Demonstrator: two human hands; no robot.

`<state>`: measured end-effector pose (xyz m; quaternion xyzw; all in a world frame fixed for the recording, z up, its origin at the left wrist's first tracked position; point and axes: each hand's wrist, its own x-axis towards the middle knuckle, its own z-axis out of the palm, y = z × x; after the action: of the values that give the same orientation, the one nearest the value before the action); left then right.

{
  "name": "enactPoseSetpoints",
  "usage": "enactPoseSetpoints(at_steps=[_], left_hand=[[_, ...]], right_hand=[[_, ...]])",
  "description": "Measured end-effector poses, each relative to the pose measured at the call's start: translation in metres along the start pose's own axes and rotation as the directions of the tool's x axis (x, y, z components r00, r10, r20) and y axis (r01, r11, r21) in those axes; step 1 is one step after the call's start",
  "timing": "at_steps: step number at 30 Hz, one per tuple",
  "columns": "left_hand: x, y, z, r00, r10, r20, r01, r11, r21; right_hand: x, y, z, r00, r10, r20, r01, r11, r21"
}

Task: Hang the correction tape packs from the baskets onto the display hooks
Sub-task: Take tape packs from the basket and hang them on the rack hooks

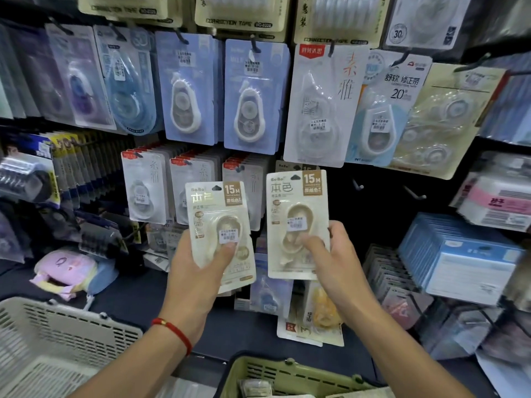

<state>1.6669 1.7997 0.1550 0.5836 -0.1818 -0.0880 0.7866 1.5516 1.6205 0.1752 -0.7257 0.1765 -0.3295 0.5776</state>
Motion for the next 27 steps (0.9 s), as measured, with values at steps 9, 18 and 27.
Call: enactPoseSetpoints(at_steps=[9, 18, 27], left_hand=[[-0.001, 0.002, -0.001, 1.000, -0.020, -0.001, 0.020, 1.000, -0.013], [-0.001, 0.004, -0.002, 0.999, 0.033, -0.033, -0.033, 0.999, -0.002], [0.000, -0.006, 0.005, 0.996, -0.049, 0.069, 0.051, 0.998, -0.031]], right_hand=[[0.007, 0.004, -0.004, 0.998, 0.048, 0.036, -0.047, 0.998, -0.046], [0.013, 0.012, -0.003, 0.992, 0.117, 0.051, -0.121, 0.990, 0.078], [0.008, 0.016, -0.008, 0.956, 0.259, 0.139, -0.232, 0.955, -0.186]])
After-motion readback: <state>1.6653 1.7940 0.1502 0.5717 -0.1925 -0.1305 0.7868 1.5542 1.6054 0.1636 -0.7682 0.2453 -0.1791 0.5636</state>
